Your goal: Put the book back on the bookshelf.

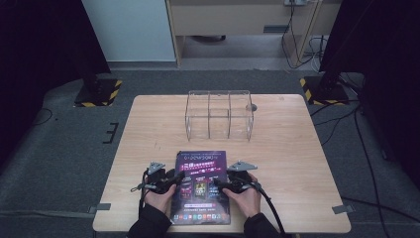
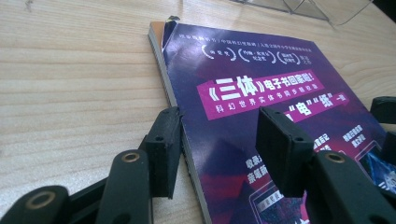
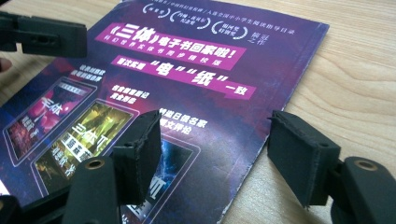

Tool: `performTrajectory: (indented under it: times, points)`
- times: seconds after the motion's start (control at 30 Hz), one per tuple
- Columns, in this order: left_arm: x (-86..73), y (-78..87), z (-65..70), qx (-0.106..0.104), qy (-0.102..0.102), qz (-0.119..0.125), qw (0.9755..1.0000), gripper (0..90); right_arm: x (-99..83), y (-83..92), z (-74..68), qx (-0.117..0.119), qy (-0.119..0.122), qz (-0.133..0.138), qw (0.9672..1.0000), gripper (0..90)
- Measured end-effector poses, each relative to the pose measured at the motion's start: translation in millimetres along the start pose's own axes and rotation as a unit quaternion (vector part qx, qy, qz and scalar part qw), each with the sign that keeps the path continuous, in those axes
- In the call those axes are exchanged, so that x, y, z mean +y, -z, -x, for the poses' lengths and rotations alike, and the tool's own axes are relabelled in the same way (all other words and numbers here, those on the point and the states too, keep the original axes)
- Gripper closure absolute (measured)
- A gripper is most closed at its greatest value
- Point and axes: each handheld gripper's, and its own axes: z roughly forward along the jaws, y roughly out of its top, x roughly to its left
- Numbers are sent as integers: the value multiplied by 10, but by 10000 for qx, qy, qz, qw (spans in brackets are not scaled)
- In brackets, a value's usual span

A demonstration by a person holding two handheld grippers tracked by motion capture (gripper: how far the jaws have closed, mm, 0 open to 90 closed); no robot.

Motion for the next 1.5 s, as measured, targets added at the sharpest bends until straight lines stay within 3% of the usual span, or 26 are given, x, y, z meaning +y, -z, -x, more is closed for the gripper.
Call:
performTrajectory:
  times: [0.1,0.17,0.23,0.3,0.43,0.6,0.77,0.9,1.13,1.3,1.37,1.43,1.5]
  points:
    - [0,32,-12,-113,108,116,9998,511,-1,2,-4,-7,-44,5,10000,353]
    - [11,79,-16,-341,263,303,9986,531,-4,-1,-5,-31,-5,19,10000,353]
    - [15,110,-5,-587,305,412,9970,544,-5,-1,-3,-30,3,24,10000,355]
    - [7,99,31,-723,251,370,9964,545,-5,4,0,-7,-11,9,10000,355]
    - [-15,65,122,-661,-77,310,9973,526,-7,6,11,26,-54,23,10000,356]
    - [-10,59,116,-761,-153,291,9966,501,-7,10,18,63,-54,11,10000,355]
    - [-3,69,146,-879,-374,290,9950,478,-6,10,25,77,-28,11,10000,354]
    - [-1,25,117,-935,-325,151,9950,432,-7,10,36,100,-18,16,9999,354]
    - [34,-3,85,-1015,-316,59,9943,441,-5,11,29,90,-22,-1,10000,354]
    - [34,24,113,-943,-415,88,9946,515,-6,10,30,91,-9,5,10000,353]
    - [46,73,165,-1016,-498,174,9934,551,-5,10,31,80,-21,9,10000,353]
    - [44,75,177,-1083,-482,143,9928,602,-4,8,36,49,-16,15,10000,352]
    - [38,65,188,-1016,-567,94,9932,616,-3,8,39,40,-22,18,10000,353]
